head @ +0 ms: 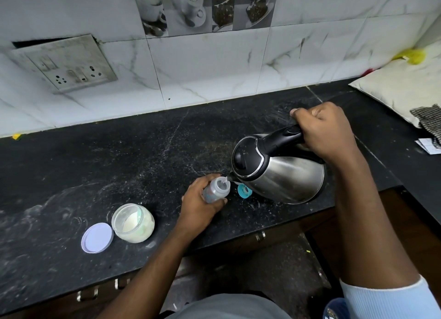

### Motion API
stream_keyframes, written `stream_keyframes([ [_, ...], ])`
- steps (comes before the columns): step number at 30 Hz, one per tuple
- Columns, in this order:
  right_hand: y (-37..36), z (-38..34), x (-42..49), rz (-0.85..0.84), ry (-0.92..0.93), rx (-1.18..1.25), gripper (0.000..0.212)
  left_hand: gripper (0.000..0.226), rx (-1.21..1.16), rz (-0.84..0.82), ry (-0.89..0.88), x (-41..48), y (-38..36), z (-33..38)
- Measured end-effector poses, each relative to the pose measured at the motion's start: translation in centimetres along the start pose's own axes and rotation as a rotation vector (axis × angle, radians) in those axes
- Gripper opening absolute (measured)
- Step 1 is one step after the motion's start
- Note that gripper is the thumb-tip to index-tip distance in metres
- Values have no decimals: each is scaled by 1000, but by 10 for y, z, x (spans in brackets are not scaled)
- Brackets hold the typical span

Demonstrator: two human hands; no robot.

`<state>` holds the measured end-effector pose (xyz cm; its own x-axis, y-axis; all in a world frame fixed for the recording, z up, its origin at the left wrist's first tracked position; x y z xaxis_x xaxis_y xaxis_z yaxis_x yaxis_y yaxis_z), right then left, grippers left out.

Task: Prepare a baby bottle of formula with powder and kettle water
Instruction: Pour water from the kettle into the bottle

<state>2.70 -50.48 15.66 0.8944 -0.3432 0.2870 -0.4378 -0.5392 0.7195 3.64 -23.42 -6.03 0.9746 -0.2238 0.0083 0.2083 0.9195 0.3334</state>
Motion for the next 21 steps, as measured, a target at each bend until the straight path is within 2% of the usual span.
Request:
stream_keyframes([
  [21,-5,0,1,-15,6,11,59,64,-4,10,8,-1,3,-3],
])
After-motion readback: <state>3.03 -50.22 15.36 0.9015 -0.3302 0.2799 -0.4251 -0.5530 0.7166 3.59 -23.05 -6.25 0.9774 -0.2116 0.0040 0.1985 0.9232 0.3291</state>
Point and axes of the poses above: each hand's wrist, its own x-axis towards the middle knuckle, its own y-axis out of the back of the hand, z = x × y, the point moved 4 cm from there along x, towards the middle knuckle, and after that the axes turned 1 degree about x, right-handed, at the moved point
